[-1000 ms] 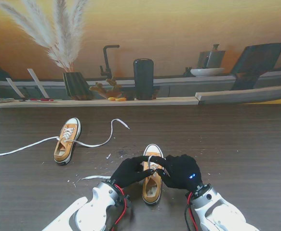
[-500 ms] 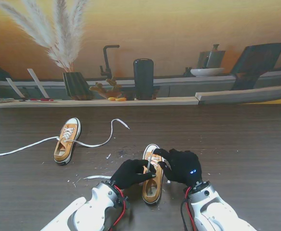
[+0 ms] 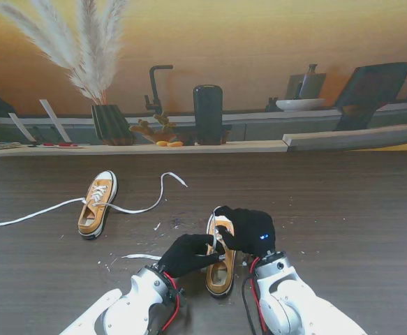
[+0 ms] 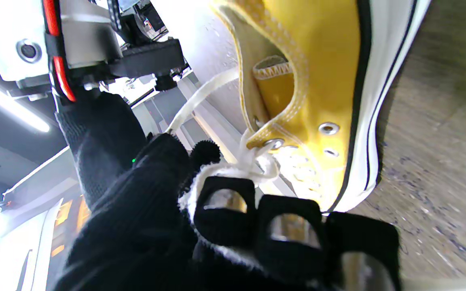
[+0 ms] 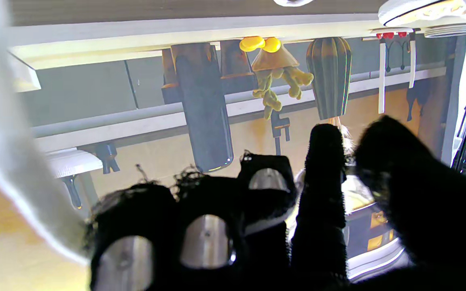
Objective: Tie the shoelaces into a bow on the shoes
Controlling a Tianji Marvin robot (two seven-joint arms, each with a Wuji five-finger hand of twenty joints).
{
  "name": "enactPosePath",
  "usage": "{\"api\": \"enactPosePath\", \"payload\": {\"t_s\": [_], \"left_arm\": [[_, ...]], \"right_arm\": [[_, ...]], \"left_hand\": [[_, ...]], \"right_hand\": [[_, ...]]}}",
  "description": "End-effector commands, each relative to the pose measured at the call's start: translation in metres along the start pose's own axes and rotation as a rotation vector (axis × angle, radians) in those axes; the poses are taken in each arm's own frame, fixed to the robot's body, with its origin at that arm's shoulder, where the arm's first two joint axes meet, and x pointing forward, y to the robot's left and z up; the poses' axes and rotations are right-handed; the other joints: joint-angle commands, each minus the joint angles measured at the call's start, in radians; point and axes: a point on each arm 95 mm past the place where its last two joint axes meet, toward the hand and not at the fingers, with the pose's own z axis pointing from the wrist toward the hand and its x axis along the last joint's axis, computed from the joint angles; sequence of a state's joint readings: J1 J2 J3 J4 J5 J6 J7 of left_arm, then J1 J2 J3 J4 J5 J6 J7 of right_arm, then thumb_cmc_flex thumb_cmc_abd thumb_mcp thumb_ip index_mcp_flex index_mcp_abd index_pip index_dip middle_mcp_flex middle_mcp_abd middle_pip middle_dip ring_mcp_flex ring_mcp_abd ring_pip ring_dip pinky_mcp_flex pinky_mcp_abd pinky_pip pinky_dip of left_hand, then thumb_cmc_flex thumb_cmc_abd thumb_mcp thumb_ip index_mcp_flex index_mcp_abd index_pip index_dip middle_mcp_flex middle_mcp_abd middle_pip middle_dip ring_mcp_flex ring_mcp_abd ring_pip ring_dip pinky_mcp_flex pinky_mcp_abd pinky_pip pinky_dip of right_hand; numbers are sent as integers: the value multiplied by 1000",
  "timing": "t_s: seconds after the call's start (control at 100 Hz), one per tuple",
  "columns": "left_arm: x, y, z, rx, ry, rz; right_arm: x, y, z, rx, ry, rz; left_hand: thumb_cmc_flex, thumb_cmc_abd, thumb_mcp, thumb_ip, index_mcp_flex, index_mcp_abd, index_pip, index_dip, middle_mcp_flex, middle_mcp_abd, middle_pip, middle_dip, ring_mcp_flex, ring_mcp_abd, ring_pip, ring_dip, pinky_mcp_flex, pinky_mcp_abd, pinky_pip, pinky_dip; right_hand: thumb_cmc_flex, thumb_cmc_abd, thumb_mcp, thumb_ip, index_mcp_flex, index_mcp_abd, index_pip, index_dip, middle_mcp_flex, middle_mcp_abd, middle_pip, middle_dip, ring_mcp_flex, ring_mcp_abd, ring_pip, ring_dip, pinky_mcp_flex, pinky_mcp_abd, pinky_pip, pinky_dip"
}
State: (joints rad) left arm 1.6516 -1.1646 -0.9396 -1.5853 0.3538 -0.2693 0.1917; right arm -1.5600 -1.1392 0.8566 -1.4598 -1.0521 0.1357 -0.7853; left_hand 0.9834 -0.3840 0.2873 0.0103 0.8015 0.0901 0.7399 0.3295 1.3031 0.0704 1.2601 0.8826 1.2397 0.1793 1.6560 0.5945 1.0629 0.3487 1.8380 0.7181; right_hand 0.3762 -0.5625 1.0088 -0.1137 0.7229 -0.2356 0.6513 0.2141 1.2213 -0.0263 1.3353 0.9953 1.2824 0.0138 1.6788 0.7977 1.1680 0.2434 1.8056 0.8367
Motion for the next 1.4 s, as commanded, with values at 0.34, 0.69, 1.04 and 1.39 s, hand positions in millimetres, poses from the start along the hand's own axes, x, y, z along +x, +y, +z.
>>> {"api": "enactPosePath", "payload": {"t_s": [0.34, 0.69, 1.04, 1.39], "left_arm": [[5, 3, -4, -38, 12, -2], [4, 3, -8, -15, -20, 10], [0, -5, -33, 135, -93, 93], [4, -18, -48, 276, -126, 185]], "right_arm": [[16, -6, 14, 30, -46, 68], [20, -9, 10, 86, -58, 185], [6, -8, -3, 80, -95, 254], [-7, -1, -9, 38, -113, 229]], "left_hand": [[28, 6, -26, 1, 15, -73, 4, -22, 12, 9, -1, 6, 32, -41, 24, 22, 32, -192, 256, -16], [-8, 7, -39, 12, 13, -70, 0, -27, 15, -12, -13, 4, 32, -54, 15, 19, 31, -190, 256, -24], [-259, 22, 104, -4, -32, 35, -189, -19, 22, -39, -28, -2, 34, -115, 30, 24, 37, -227, 256, -7], [-324, 27, 111, -14, -99, 66, -274, -35, -17, -42, -54, -4, 34, -133, 24, 21, 35, -244, 256, -28]], "right_hand": [[-155, 52, -209, -61, 81, 204, -49, -15, 119, -6, 48, 22, 30, -28, 102, 54, 40, -26, 288, 99], [-343, 345, -354, -60, 67, 169, -68, -29, 119, 42, 32, 27, 27, 34, 101, 54, 34, 45, 288, 114], [-338, 339, -335, -59, 48, 168, -66, -25, 103, 53, 25, 30, 26, 54, 93, 42, 30, 73, 288, 89], [-318, 312, -308, -59, 41, 171, -69, -25, 100, 60, 23, 28, 26, 61, 90, 39, 30, 71, 288, 88]]}}
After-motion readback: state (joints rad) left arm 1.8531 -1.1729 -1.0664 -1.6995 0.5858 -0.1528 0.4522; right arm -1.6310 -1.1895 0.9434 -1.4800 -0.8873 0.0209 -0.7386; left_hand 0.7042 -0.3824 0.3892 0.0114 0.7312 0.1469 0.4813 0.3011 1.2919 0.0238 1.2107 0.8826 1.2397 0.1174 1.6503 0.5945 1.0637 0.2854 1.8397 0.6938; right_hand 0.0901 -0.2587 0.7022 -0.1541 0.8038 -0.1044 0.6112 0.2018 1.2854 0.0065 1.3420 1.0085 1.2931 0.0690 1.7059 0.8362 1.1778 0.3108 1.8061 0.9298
